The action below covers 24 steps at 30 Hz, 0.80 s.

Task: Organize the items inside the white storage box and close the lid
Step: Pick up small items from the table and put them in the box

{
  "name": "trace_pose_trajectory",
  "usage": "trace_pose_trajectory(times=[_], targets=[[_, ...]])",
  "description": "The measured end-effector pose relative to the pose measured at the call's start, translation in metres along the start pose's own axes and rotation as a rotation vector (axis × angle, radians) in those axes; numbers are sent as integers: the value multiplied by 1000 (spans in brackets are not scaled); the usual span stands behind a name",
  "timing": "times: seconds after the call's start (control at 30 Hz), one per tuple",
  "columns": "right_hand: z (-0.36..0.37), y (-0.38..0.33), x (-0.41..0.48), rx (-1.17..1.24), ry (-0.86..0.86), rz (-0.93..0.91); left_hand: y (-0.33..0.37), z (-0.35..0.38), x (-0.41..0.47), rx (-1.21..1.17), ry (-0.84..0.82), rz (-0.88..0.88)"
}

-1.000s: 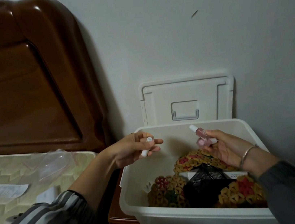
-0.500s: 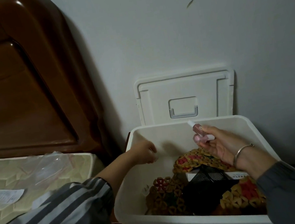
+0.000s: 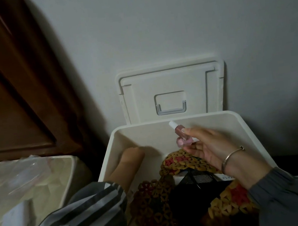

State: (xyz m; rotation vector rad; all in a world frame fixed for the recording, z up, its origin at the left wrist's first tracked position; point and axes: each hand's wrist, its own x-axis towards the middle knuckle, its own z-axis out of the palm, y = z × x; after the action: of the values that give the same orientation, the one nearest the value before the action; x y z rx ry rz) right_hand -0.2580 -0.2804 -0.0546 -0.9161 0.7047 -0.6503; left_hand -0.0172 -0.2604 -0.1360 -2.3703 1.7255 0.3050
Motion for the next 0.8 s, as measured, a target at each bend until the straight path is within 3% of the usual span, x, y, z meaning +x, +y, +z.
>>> trace_pose_trajectory(times=[0.33, 0.53, 0.67, 0.8], targets=[[1, -1, -2, 23, 23, -14, 1, 6, -2, -295, 102, -184], [1, -3, -4, 25, 17, -16, 3, -3, -4, -231, 58, -178], [0, -2, -2, 24, 28, -12, -1, -4, -1, -49, 54, -84], [-1, -1, -2, 8, 36, -20, -2, -7, -2, -81, 92, -85]])
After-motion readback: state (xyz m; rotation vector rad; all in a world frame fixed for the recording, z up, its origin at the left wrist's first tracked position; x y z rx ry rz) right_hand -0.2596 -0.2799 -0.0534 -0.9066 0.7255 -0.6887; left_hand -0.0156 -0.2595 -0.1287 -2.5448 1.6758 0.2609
